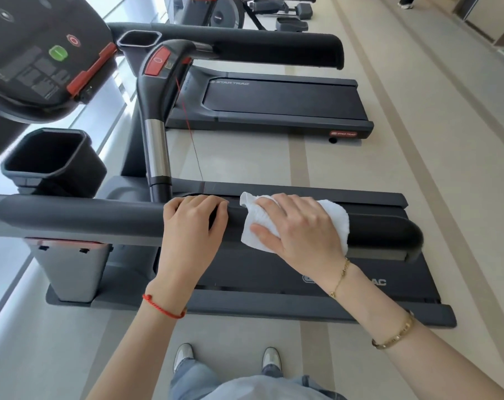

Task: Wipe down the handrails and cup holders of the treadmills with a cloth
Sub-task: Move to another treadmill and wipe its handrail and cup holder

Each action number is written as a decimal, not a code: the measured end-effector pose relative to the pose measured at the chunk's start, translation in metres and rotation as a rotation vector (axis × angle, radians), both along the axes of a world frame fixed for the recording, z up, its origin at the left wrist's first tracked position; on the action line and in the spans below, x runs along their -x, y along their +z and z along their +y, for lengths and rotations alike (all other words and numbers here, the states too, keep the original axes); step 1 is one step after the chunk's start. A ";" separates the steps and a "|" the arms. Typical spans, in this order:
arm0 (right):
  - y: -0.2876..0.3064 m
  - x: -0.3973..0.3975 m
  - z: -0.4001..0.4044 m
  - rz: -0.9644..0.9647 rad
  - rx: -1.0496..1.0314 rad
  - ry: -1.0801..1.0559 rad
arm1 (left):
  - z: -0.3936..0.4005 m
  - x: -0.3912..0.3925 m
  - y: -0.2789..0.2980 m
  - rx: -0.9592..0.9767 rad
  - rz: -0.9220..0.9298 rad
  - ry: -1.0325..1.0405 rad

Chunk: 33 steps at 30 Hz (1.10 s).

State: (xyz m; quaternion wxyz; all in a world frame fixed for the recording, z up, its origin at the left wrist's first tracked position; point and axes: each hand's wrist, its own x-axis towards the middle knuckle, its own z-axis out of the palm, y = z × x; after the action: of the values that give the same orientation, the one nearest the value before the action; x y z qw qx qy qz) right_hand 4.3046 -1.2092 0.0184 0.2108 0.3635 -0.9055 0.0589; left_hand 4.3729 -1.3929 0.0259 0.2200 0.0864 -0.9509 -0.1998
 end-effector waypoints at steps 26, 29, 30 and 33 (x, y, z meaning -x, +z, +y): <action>0.001 -0.071 -0.300 0.000 0.078 0.027 | -0.280 -0.067 -0.002 -0.010 0.018 -0.021; -0.002 -0.074 -0.303 0.035 0.080 0.073 | -0.283 -0.069 -0.001 -0.057 0.007 -0.079; -0.003 -0.074 -0.297 0.049 0.075 0.104 | -0.284 -0.069 0.000 -0.072 0.011 -0.092; -0.002 -0.069 -0.266 0.045 0.056 0.093 | -0.282 -0.069 0.002 -0.086 0.006 -0.099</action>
State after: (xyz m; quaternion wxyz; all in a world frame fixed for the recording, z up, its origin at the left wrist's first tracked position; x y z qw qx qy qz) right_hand 4.3732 -1.4752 0.0163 0.2384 0.4003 -0.8807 0.0858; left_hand 4.4423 -1.6753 0.0274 0.2087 0.0479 -0.9438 -0.2516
